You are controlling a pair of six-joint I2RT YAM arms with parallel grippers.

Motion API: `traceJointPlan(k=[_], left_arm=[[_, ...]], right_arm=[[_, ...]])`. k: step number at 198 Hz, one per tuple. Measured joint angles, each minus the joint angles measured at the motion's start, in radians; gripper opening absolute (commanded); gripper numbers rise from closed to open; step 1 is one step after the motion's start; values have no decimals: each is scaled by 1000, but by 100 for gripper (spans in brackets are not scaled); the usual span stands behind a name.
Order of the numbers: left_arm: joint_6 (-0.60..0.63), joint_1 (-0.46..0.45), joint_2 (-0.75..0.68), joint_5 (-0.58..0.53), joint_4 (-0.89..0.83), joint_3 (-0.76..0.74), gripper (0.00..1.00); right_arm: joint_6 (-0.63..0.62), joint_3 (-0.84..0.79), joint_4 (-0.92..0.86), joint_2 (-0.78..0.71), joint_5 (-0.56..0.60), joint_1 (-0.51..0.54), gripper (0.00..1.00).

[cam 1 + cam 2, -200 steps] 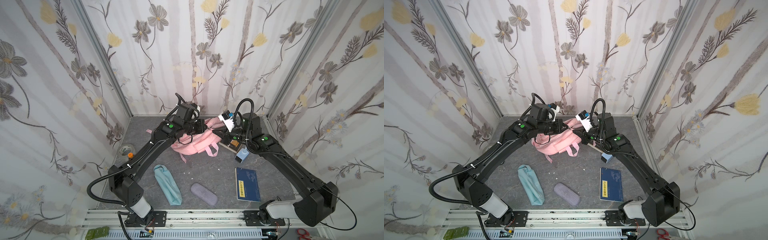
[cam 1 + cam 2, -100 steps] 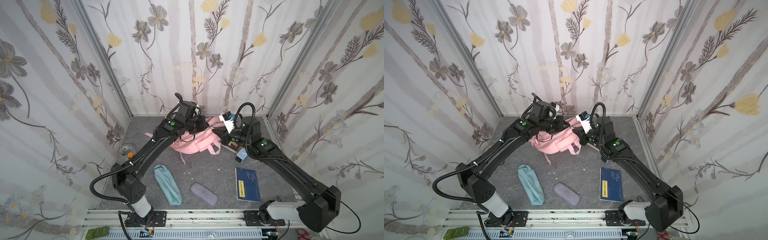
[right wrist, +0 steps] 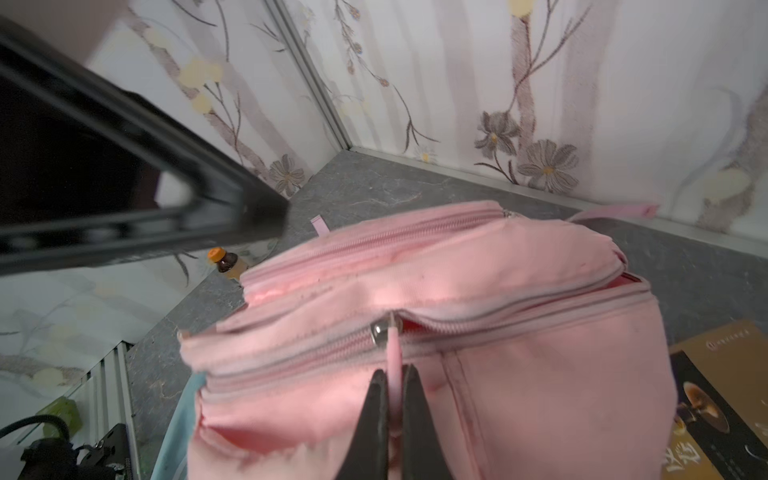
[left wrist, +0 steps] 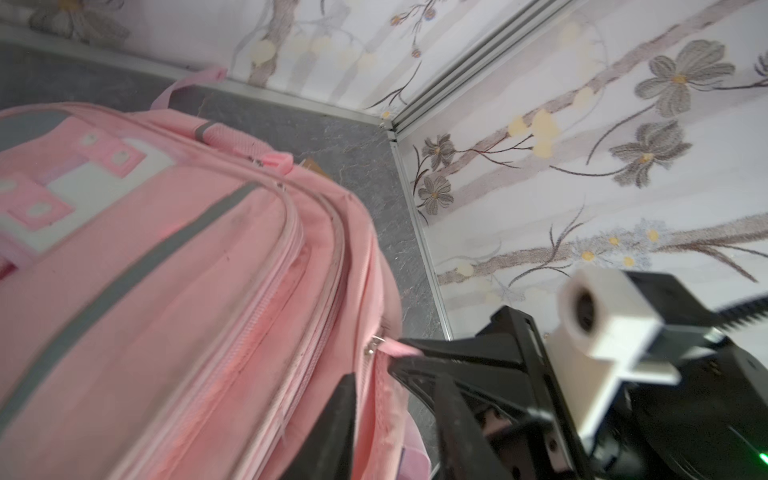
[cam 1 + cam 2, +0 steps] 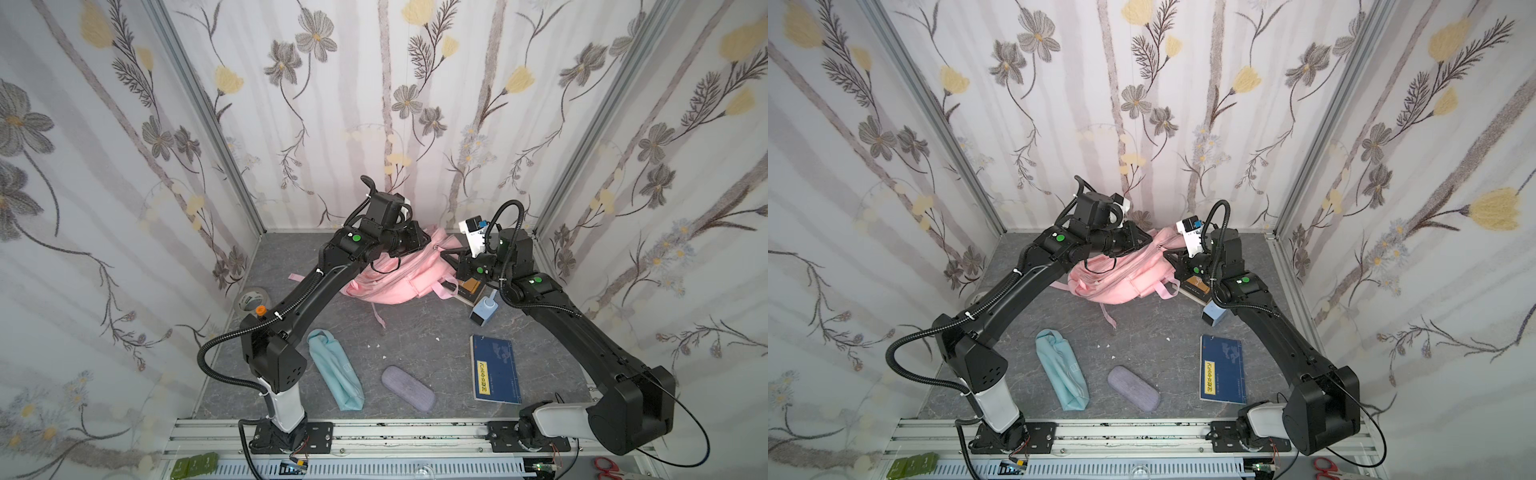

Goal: Pack the student bag

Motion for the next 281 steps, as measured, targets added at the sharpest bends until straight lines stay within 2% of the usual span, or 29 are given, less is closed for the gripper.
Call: traceJointPlan(k=[12, 37, 64, 87, 119, 151, 167, 187, 197, 255, 266, 276, 281], left_arm=[[71, 4, -10, -13, -20, -1, 42], [223, 13, -16, -51, -95, -18, 52], [343, 14, -8, -60, -172, -53, 54], [398, 12, 7, -65, -194, -102, 53], [444, 22, 38, -159, -205, -144, 51], [457, 28, 61, -195, -193, -153, 50], [467, 30, 65, -195, -180, -169, 39], [467, 31, 65, -180, -160, -190, 9], [467, 31, 61, -164, -143, -203, 0], [438, 39, -10, -126, -87, -285, 0], [436, 41, -29, -133, -85, -293, 16], [433, 44, -50, -145, -82, -299, 37], [433, 46, -59, -159, -84, -301, 44]], right_arm=[[4, 7, -30, 23, -6, -8, 0], [8, 45, -55, 61, -34, -12, 0], [8, 85, -55, 109, -98, -9, 0], [6, 109, -72, 126, -115, -11, 0], [-11, 134, -85, 135, -134, -11, 0], [-37, 146, -142, 142, -134, -10, 0], [-50, 146, -166, 142, -133, -10, 0], [-63, 146, -182, 141, -131, -9, 0], [-69, 146, -190, 141, -131, -9, 0], [-83, 149, -200, 141, -145, -9, 0], [-86, 154, -200, 141, -152, -9, 0], [-89, 160, -199, 141, -158, -9, 0], [-90, 163, -199, 141, -161, -9, 0]])
